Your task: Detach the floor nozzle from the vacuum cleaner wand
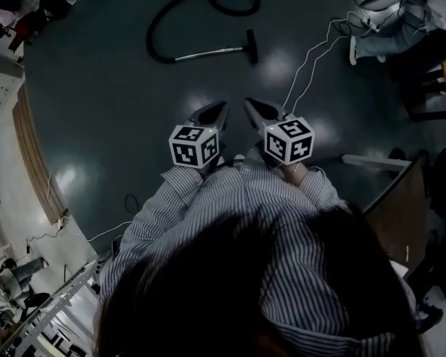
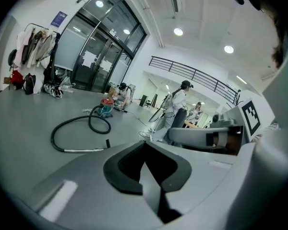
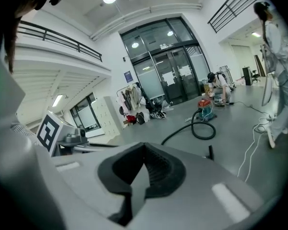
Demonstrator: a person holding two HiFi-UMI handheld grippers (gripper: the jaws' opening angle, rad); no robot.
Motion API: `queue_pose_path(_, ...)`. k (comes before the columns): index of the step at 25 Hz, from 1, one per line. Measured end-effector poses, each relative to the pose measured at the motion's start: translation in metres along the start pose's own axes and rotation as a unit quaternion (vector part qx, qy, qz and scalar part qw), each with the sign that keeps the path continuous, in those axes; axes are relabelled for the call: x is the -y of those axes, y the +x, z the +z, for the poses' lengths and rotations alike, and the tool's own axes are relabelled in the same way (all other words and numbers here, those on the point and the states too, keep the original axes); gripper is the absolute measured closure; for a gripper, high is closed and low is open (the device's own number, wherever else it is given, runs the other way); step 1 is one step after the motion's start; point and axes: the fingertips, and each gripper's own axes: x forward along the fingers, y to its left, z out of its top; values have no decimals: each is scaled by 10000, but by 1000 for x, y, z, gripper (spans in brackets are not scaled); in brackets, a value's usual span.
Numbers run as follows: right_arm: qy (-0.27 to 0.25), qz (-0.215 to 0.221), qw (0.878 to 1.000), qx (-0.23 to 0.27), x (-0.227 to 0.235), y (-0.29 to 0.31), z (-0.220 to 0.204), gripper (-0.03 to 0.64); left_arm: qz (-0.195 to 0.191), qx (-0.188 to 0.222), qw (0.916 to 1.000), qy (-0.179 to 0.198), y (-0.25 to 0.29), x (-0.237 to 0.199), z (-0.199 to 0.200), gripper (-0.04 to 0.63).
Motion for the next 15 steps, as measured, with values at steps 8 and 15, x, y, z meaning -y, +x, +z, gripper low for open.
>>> queue_pose_path(8, 405, 113, 9991, 39, 18, 2, 1, 615, -1, 79, 9985, -543, 10, -13, 3, 588)
queue_pose_path(15, 473, 220, 9986, -87, 38, 10, 4, 615, 105, 106, 9992, -372, 31, -9, 7, 588)
